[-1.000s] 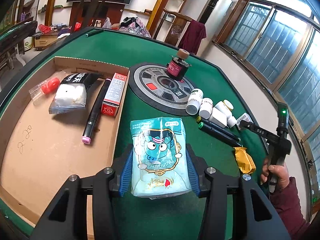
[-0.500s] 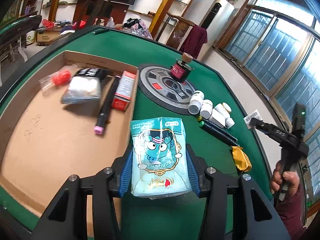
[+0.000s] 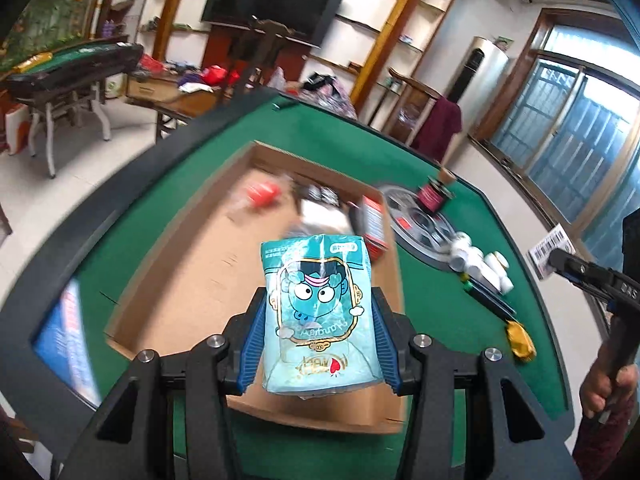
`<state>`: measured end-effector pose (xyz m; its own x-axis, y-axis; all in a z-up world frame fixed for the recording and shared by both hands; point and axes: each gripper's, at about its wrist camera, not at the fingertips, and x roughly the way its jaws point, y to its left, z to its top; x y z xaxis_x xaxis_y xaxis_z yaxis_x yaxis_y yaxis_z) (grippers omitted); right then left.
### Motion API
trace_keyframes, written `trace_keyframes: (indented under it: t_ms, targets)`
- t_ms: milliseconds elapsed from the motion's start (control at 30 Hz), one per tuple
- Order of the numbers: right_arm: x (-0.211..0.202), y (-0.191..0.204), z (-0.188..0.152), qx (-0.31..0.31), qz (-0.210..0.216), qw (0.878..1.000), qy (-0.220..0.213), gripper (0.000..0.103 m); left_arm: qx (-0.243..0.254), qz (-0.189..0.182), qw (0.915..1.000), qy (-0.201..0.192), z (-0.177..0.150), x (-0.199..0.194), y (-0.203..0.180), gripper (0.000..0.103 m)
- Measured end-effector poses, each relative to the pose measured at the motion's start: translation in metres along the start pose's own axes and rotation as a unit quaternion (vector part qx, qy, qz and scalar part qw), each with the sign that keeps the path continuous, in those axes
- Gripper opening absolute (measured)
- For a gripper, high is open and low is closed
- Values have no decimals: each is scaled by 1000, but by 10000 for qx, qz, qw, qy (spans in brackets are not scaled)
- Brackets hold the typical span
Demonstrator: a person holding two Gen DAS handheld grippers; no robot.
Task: Organize objects
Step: 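Place the tissue pack in the box with left tool while right tool places the medicine box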
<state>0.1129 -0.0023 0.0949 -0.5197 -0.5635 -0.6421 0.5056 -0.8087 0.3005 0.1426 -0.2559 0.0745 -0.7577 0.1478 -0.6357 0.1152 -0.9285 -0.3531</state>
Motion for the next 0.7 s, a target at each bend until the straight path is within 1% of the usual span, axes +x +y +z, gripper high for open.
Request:
trace_keyframes:
  t_ms: [167,300,433,567,700]
  targets:
    - [43,37,-1,-146,449,9980,427,39,260,360,9990,-49,14,3,15,47]
    - [89,66,-8,-276,635,9943,812,39,543,615,9965,142,30,26,19,47]
    - [131,84,-13,-357,652,9908,1128,39,756,752,9936,374,42,54,20,47]
    - [164,95,-16,-390,596,9878,1382,39,690,804,9916,748,50,86,29,47]
    - [191,103,-16,-460,547,9849,1580,39,603,867,9899,951,52,104,38,47]
